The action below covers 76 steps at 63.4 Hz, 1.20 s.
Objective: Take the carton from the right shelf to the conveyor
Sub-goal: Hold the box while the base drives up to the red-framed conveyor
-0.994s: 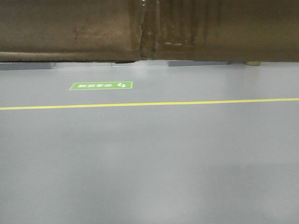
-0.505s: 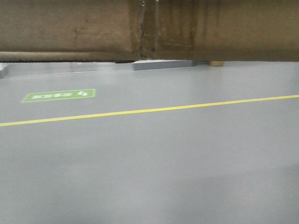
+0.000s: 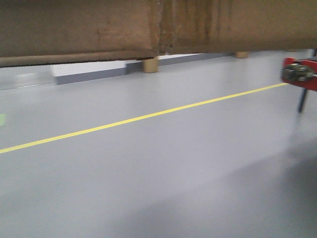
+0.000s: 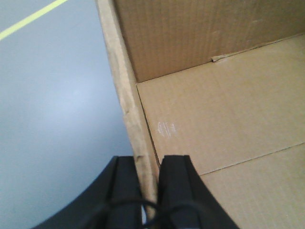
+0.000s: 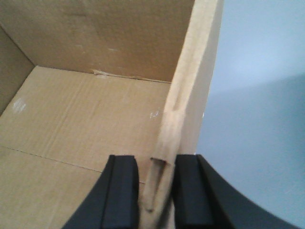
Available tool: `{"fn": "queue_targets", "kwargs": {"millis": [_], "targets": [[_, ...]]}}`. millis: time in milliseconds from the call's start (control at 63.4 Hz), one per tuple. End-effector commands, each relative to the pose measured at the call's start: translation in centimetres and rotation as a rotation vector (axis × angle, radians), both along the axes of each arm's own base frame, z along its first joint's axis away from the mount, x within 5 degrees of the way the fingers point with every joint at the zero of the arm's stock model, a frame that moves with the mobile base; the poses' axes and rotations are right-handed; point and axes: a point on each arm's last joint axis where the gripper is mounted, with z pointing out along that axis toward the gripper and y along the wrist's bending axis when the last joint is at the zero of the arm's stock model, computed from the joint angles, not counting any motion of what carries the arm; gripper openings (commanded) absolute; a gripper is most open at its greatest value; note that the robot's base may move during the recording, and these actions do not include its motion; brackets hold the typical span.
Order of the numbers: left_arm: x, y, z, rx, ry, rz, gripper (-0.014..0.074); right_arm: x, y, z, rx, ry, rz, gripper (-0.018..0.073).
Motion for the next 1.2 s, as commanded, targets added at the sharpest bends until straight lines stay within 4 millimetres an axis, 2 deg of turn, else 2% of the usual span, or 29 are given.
{"fn": "queue_targets", "kwargs": {"millis": [0, 521, 1183], "targets": [[-0.2, 0.1, 0.6, 0.013, -0.042, -0.007, -0.0017, 0.1, 0.2, 1.1, 0.048, -0.098, 0.012, -0.0070], [0.2, 1.4, 1.1, 0.146, -0.112, 0.064, -0.0017, 0.2, 0.2, 1.1, 0.052, -0.102, 0.012, -0.0070], [0.2, 1.5, 1.2, 0.162, -0.120, 0.073, -0.0017, 0.2, 0.2, 1.1, 0.052, -0.102, 0.012, -0.0070]]}}
